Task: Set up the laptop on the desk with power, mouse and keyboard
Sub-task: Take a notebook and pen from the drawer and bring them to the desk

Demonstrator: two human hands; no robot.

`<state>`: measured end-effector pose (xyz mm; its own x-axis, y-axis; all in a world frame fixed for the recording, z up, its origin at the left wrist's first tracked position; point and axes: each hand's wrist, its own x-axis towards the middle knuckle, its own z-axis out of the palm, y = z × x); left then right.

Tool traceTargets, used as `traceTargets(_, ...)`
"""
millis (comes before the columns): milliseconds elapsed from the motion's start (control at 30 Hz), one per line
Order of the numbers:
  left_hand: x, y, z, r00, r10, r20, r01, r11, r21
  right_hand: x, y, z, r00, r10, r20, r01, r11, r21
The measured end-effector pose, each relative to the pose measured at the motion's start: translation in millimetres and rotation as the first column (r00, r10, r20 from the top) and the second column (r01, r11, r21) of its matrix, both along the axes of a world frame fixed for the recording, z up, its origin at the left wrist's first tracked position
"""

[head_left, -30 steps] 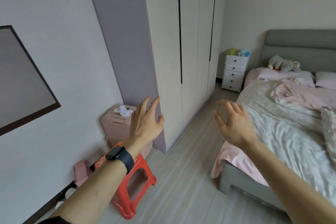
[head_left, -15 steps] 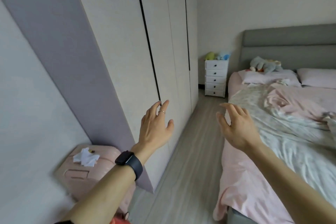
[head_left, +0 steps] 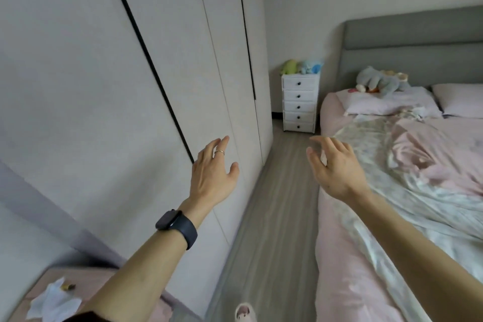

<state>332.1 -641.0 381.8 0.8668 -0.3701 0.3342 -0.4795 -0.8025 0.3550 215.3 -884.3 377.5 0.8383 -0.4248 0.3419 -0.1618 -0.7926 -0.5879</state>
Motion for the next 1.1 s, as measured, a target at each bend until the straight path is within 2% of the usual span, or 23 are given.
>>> traceTargets(200, 129.6, -73.0, -51.8, 0.992, -0.054, -0.114, 0.055, 0.998, 0.004, 108.2, -61.9, -45.4, 0.992, -0.025, -0.123, 0.030, 0.999, 0.041)
traceTargets(367, 242.3, -145.4, -89.4, 0.953, -0.146, -0.267, 0.155, 0.988, 0.011, 197.9, -119.6, -67.3, 0.967, -0.177, -0.184, 0.207, 0.966, 0.156)
traceTargets(500, 324.9, -203.4, -108.6, 0.923, -0.207, -0.324, 0.238, 0.970, 0.058, 269.4, -166.0, -80.1, 0.937, -0.209, -0.280, 0.259, 0.954, 0.155)
traceTargets(667, 414.5, -273.3, -132.1, 0.889, -0.259, -0.379, 0.313, 0.946, 0.088, 353.1, -229.8, -96.3, 0.916, -0.247, -0.317, 0.311, 0.936, 0.168)
traceTargets(900, 544.4, -397.5, -149.2, 0.879, -0.239, -0.412, 0.310, 0.944, 0.114, 495.3, -347.7, -125.9, 0.892, -0.208, -0.401, 0.301, 0.935, 0.185)
traceTargets(1033, 622.6, -474.2, -143.5, 0.898, -0.207, -0.389, 0.286, 0.945, 0.159, 584.4, -418.8, -120.1, 0.899, -0.130, -0.418, 0.209, 0.967, 0.147)
traceTargets(1100, 661.4, -509.8, -140.2, 0.891, -0.177, -0.418, 0.257, 0.956, 0.144, 631.4, -455.7, -116.9, 0.892, -0.147, -0.427, 0.230, 0.961, 0.151)
